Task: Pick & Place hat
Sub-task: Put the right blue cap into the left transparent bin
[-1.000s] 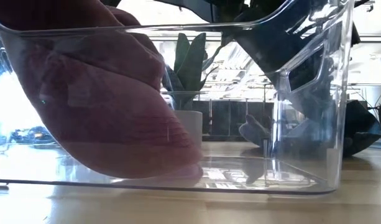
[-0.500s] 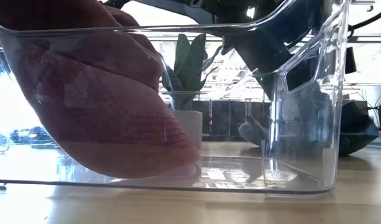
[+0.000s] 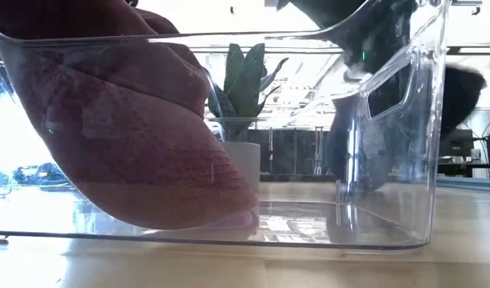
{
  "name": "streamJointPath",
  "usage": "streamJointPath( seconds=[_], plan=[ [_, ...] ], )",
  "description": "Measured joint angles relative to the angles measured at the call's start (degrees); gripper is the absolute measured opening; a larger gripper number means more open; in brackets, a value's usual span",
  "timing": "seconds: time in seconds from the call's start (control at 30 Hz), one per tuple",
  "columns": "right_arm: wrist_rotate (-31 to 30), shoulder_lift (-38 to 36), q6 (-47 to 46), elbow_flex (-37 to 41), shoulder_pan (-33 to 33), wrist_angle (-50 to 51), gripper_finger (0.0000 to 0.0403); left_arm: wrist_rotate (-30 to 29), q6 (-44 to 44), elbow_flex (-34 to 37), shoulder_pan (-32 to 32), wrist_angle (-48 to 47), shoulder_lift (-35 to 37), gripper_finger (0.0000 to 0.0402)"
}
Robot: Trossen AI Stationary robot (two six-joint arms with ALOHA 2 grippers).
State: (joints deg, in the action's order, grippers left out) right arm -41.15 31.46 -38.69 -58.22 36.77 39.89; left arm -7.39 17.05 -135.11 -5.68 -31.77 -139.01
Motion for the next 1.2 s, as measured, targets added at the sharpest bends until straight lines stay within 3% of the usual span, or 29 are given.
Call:
streamJointPath(
  seconds=[0.23,0.43,0.57,0.73,0.87,1.2],
  plan=[
    [-0.26,-1.10,9.05,0.00,0.00,-8.87,0.0007,8.82,-8.57,0.13,1.79,1.47,6.83,0.0002],
    [2.91,-3.48,16.04,0.00,0.00,-16.23,0.0007,14.49,-13.31,0.11,1.89,3.09,12.37,0.0001],
    [4.41,-4.62,17.15,0.00,0.00,-17.02,0.0007,21.79,-20.04,0.10,0.95,7.87,15.36,0.0001],
    [4.70,-4.94,18.15,0.00,0.00,-16.68,0.0007,26.18,-23.69,-0.12,-2.48,9.90,18.81,0.0000],
    [5.32,-4.96,18.20,0.00,0.00,-15.90,0.0007,25.96,-26.51,0.20,-6.27,4.47,21.97,0.0000],
    [3.63,-4.85,17.83,0.00,0.02,-15.29,0.0007,19.12,-34.41,0.20,-16.73,-10.52,27.48,0.0000]
  ],
)
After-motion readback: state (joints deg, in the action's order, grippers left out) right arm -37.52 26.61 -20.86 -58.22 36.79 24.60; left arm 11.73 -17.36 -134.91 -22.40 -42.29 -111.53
